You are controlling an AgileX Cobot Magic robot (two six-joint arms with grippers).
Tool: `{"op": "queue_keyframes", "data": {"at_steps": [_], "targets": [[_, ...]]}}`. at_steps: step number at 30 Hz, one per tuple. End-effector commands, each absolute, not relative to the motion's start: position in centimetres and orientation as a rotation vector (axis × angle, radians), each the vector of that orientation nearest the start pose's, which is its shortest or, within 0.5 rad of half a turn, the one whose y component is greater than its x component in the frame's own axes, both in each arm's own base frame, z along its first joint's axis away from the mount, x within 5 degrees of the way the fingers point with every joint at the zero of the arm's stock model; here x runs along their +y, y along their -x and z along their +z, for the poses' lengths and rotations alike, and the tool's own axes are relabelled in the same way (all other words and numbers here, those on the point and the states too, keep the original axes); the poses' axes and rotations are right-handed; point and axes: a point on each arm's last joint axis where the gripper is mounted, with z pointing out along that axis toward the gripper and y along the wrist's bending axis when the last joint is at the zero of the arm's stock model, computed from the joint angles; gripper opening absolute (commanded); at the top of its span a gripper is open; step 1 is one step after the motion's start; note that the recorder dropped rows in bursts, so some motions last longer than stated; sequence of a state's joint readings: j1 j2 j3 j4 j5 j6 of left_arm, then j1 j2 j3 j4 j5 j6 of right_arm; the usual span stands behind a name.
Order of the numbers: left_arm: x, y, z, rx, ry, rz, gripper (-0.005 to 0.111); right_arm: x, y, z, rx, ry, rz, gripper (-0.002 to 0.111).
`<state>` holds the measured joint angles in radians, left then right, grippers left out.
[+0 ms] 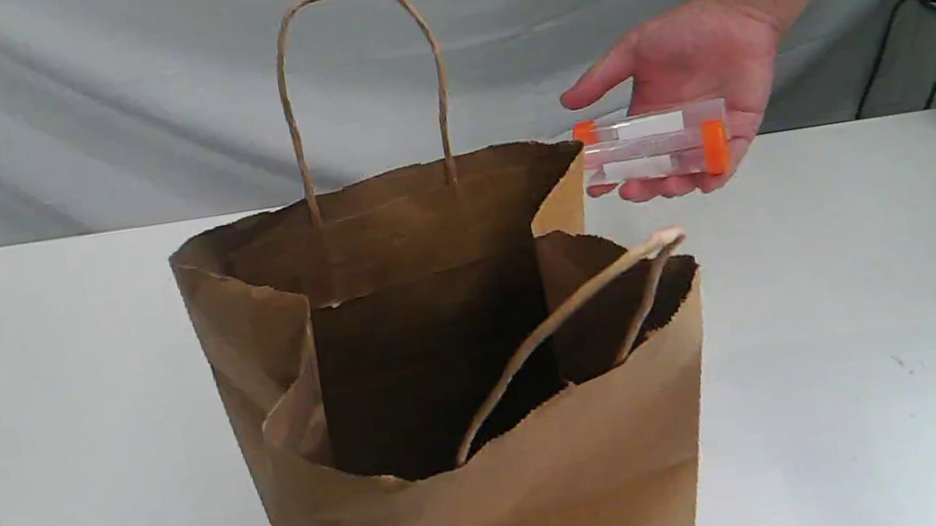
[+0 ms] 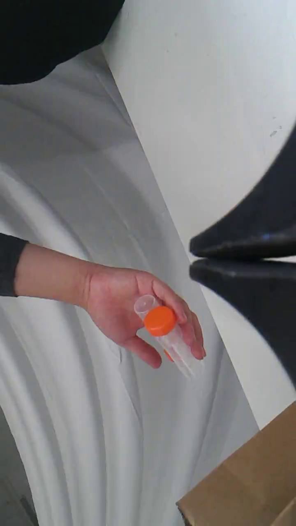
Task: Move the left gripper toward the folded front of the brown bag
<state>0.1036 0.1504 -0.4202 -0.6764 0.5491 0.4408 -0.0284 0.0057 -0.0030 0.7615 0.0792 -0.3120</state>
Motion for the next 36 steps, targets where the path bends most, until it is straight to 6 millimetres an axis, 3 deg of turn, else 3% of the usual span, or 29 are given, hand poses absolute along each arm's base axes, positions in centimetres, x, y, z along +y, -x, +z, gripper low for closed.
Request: {"op": "queue_keyframes", "data": {"at_steps": [1,6,11,14,19,23,26,31,36], "targets": [[-4.3,-5.2,32.3,1.701,-0.274,-0.445,0.0,0.3,-5.6,20.8,1.521,-0.326,0.373,0.0],[-5.5,-8.4,34.8,1.761,-0.505,-0.577,0.0,0.5,-5.6,20.6,1.538,-0.318,0.381,0.0],[-6.1,-12.2,35.1,1.895,-0.689,-0.765,0.0,0.6,-5.6,20.5,1.553,-0.316,0.395,0.0],[-6.6,-14.5,35.4,1.89,-0.771,-0.942,0.001,0.6,-5.6,20.5,1.553,-0.316,0.395,0.0],[-6.9,-18.0,35.1,1.868,-0.778,-1.029,0.007,0.6,-5.6,20.5,1.558,-0.314,0.398,0.0],[-9.1,-18.5,34.1,1.883,-0.922,-1.109,0.016,0.7,-5.6,20.4,1.565,-0.311,0.401,0.0],[-11.6,-17.5,33.9,1.825,-1.074,-1.16,0.023,0.7,-5.6,20.4,1.565,-0.311,0.401,0.0],[-14.6,-16.7,33.8,1.716,-1.213,-1.021,0.039,0.7,-5.6,20.4,1.565,-0.311,0.401,0.0],[-16.7,-17.1,33.6,1.675,-1.189,-0.765,0.053,0.7,-5.6,20.4,1.565,-0.311,0.401,0.0]]}}
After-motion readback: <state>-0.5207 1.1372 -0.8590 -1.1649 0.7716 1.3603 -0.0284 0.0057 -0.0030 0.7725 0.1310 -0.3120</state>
